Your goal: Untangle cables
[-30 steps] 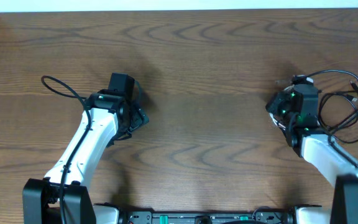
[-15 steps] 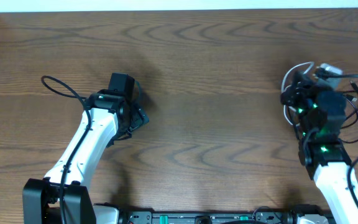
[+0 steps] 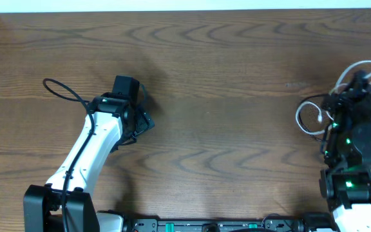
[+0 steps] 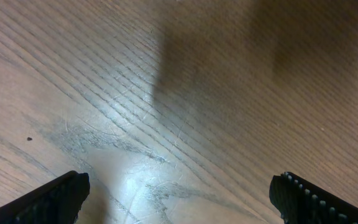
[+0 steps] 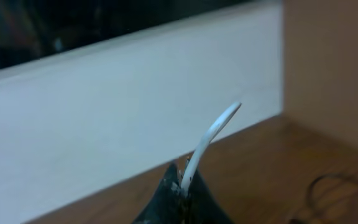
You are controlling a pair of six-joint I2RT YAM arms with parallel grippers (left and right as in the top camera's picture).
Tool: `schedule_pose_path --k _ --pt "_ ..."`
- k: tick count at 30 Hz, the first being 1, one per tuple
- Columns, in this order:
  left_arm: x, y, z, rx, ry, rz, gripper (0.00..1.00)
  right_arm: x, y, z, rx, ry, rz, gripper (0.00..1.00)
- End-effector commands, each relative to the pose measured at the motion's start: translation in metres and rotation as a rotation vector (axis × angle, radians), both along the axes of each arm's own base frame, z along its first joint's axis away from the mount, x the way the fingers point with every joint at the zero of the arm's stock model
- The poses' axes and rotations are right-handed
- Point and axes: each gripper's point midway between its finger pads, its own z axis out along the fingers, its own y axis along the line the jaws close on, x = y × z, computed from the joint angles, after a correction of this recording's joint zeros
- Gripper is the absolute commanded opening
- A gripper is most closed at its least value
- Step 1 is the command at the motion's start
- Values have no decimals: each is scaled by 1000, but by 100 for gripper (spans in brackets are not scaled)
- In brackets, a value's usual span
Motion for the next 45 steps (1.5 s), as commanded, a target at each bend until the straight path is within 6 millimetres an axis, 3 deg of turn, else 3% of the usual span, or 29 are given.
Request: schedule_pose_path --k 1,5,17,27,32,36,41,45 --pt "1 3 1 15 -1 -4 98 -16 -27 -1 -70 42 -183 1" --pt "1 3 1 14 -1 -4 98 -22 -47 -14 -73 98 -320 1" --pt "1 3 1 15 -1 -4 98 -2 -94 -79 -67 300 -475 1" --pt "0 3 1 15 -1 -4 98 -2 -145 -161 109 429 -600 1" --pt "1 3 1 15 -1 -4 98 15 -149 -208 244 485 -470 1" --pt "1 3 1 15 -1 -4 98 31 -145 -232 310 506 -339 1" --pt "1 3 1 15 -1 -4 98 33 -146 -251 369 521 -296 1" --pt "1 3 1 15 -1 -4 98 33 -145 -254 389 522 -290 1"
